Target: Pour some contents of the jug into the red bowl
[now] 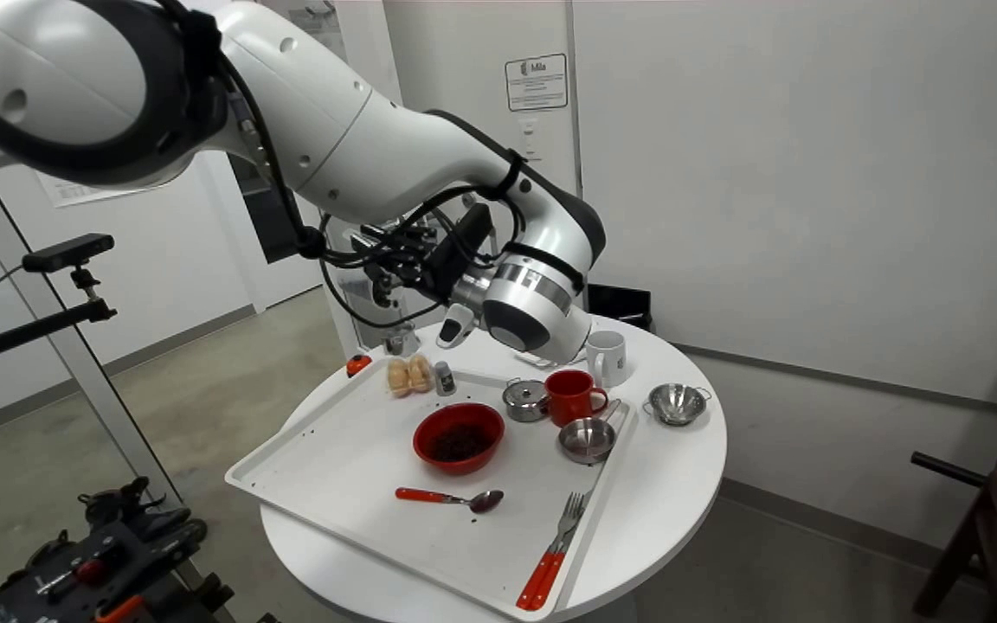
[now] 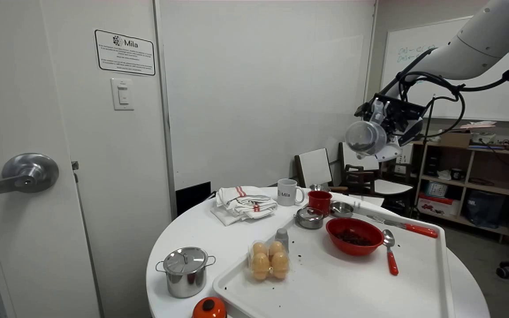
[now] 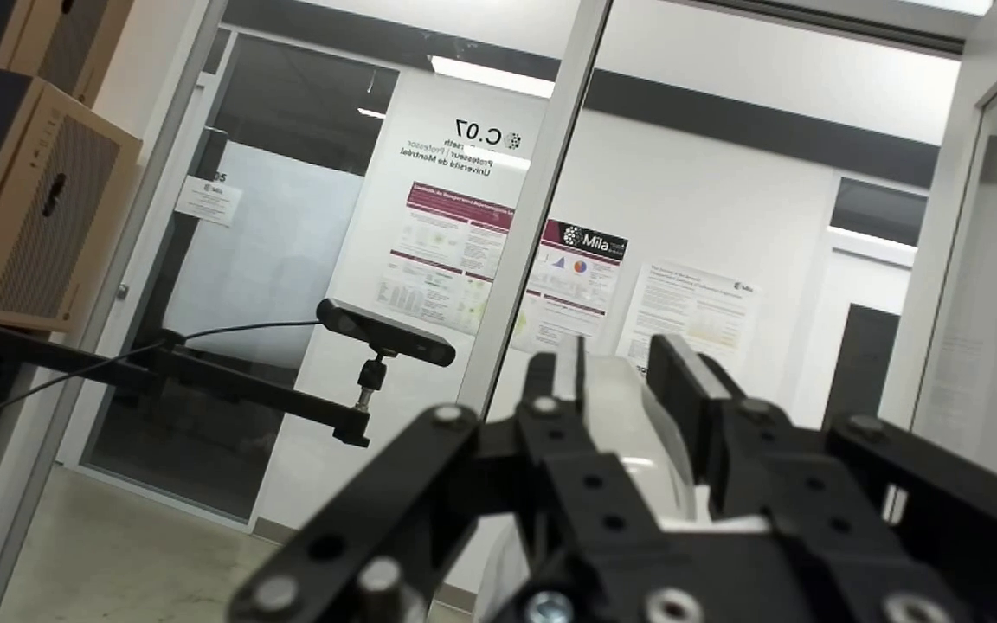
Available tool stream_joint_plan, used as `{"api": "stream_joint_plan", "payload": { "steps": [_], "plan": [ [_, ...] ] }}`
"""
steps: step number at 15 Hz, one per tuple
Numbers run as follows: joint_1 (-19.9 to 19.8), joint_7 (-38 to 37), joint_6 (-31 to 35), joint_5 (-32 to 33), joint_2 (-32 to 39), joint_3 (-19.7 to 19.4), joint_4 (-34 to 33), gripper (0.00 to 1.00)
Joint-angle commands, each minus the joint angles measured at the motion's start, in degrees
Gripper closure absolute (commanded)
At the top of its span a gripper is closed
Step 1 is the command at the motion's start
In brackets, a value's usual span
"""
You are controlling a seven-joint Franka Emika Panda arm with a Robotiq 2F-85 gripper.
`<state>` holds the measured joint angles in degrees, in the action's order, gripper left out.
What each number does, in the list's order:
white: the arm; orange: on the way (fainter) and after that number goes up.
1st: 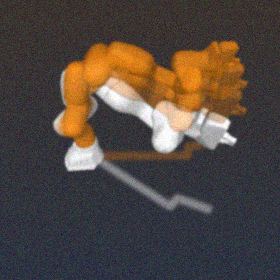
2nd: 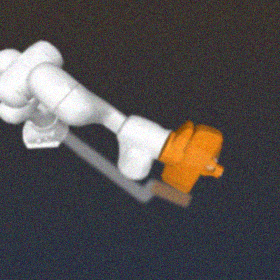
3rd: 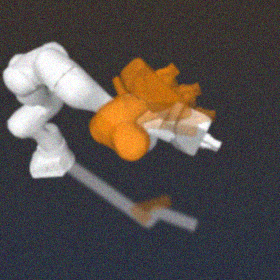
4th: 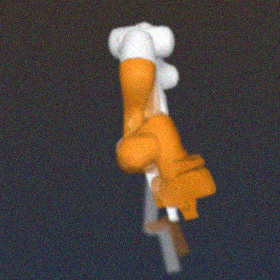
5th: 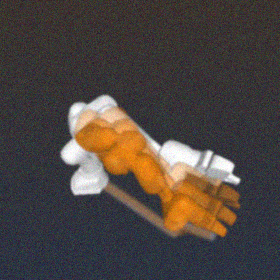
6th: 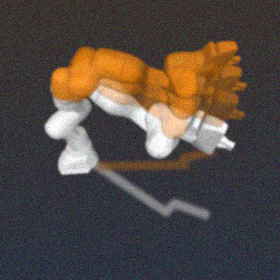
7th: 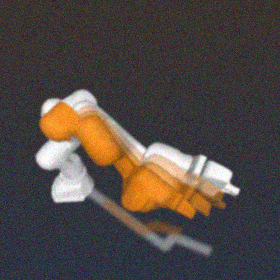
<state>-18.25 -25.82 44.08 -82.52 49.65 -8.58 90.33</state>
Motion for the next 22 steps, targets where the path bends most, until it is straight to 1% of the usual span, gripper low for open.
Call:
{"api": "stream_joint_plan", "payload": {
  "steps": [1,6,11,13,17,22],
  "plan": [
    [0.8,-1.3,0.8,-0.6,0.2,-1.0,-1.0,0.91],
    [4.1,-1.3,7.3,3.1,-0.2,-2.3,-1.5,0.91],
    [8.7,-1.2,16.4,8.7,-1.1,-2.9,-1.3,0.91],
    [10.9,-0.7,21.7,11.4,-2.1,-3.4,-0.6,0.91],
    [15.1,-1.0,32.6,16.8,-3.6,-3.1,0.8,0.91],
    [20.8,-0.5,44.8,25.8,-8.7,-2.2,4.9,0.91]
  ]
}}
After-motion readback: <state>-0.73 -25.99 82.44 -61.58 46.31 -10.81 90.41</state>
